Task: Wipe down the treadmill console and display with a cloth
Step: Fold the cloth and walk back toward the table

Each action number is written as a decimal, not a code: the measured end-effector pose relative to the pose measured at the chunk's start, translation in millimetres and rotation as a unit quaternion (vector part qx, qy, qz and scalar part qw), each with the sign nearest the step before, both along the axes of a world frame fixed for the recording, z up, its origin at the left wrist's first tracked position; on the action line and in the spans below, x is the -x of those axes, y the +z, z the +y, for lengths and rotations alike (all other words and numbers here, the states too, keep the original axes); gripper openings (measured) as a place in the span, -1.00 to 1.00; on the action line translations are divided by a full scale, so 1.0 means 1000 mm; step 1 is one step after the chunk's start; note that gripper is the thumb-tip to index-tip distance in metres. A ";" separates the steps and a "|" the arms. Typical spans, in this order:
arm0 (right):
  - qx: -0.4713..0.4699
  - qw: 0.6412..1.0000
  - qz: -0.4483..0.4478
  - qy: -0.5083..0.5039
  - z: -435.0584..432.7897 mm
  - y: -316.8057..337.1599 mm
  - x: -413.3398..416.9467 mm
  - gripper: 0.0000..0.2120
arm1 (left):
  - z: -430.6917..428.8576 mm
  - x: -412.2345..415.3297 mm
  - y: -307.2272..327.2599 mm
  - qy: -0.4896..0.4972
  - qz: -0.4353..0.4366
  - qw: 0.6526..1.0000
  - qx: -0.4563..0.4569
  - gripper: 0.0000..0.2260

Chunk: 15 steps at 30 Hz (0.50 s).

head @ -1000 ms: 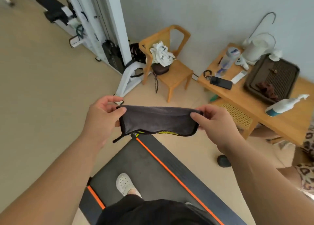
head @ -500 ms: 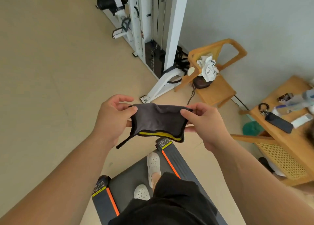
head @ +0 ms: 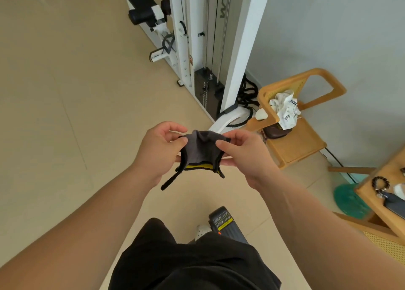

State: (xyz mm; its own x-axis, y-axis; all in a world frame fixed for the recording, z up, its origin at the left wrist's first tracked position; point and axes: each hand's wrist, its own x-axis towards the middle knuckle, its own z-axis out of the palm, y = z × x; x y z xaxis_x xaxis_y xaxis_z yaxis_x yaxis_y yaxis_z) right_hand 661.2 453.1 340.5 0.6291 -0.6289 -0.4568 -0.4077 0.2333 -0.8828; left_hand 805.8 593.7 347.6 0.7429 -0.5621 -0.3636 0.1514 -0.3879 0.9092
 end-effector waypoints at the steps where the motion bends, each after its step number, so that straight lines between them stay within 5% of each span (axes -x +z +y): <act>1: 0.002 1.000 0.002 -0.004 -0.009 -0.008 -0.008 -0.95 | -0.013 -0.011 -0.006 -0.006 -0.001 1.000 0.005 -0.83; 8: 0.016 0.999 0.006 -0.049 -0.057 -0.100 -0.068 -0.92 | -0.098 -0.081 -0.106 -0.084 -0.027 0.996 0.023 -0.81; 15: 0.091 0.975 0.024 -0.202 -0.087 -0.210 -0.110 -0.88 | -0.155 -0.122 -0.227 -0.189 -0.007 0.981 0.052 -0.74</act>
State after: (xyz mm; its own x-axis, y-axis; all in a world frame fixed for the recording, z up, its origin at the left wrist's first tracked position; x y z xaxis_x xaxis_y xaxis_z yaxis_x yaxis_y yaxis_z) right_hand 770.7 365.7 130.8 0.2944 -0.8940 -0.3378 -0.3563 0.2253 -0.9068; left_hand 927.5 438.9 120.4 0.4787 -0.8318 -0.2810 0.0013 -0.3194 0.9476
